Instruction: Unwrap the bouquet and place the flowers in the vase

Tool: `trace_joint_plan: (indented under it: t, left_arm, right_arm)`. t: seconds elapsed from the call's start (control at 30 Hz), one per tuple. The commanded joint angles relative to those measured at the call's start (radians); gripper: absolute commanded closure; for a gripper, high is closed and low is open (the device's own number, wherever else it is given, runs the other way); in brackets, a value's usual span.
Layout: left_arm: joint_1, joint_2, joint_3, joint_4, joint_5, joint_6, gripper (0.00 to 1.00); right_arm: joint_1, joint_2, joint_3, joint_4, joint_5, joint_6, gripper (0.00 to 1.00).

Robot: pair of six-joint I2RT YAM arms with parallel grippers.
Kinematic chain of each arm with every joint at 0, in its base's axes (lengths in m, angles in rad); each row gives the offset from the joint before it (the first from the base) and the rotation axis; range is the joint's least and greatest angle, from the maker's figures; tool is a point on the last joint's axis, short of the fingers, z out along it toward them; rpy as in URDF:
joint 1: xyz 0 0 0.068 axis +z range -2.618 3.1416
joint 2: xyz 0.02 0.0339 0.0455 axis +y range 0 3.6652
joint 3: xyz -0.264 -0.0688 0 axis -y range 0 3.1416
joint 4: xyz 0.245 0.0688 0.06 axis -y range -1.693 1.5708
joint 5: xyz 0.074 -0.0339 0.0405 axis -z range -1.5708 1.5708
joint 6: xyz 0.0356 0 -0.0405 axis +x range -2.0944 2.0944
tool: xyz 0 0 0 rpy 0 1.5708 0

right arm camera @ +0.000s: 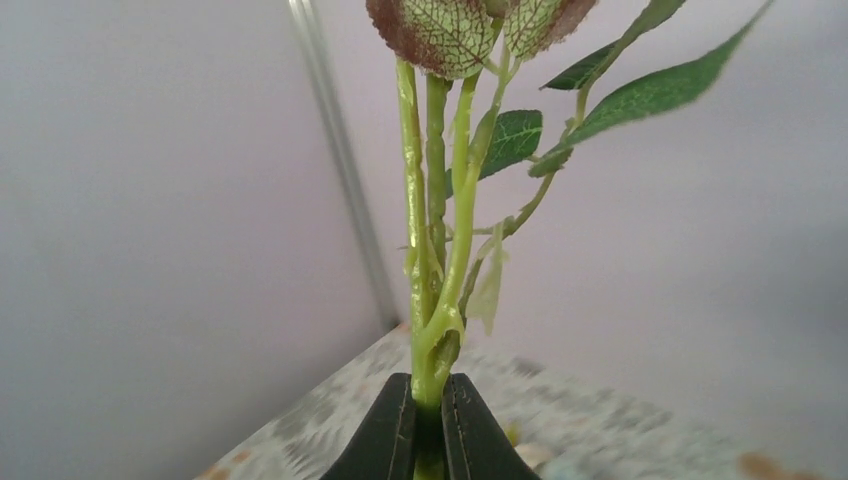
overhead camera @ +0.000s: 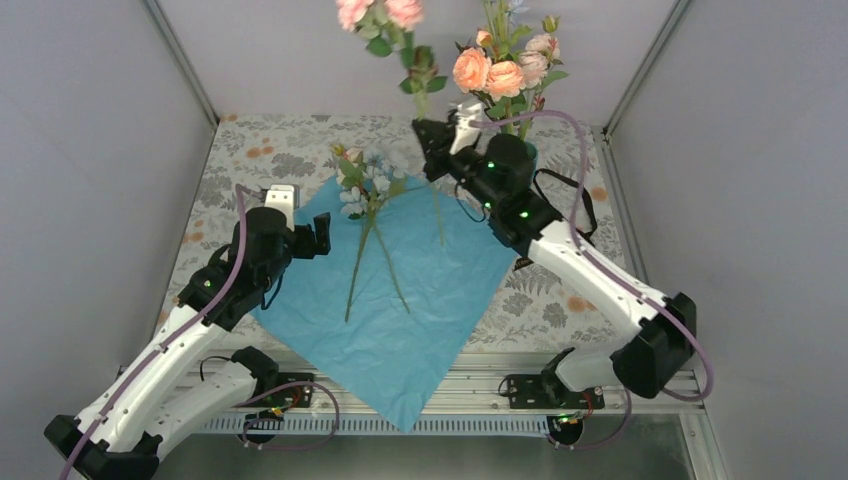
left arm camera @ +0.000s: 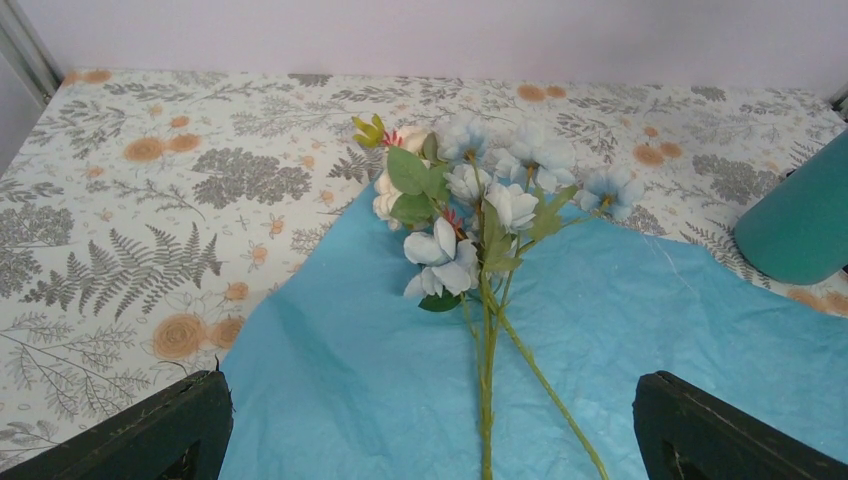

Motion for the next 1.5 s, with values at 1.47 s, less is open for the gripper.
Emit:
trace_joint_plan:
  t: [1.47]
  left_arm:
    - [-0.004, 0.085, 0.002, -0.01, -0.01, 0.004, 0.0]
  right_arm:
    - [-0.605, 0.268, 0.13, 0.51, -0.071, -0.246, 0.96]
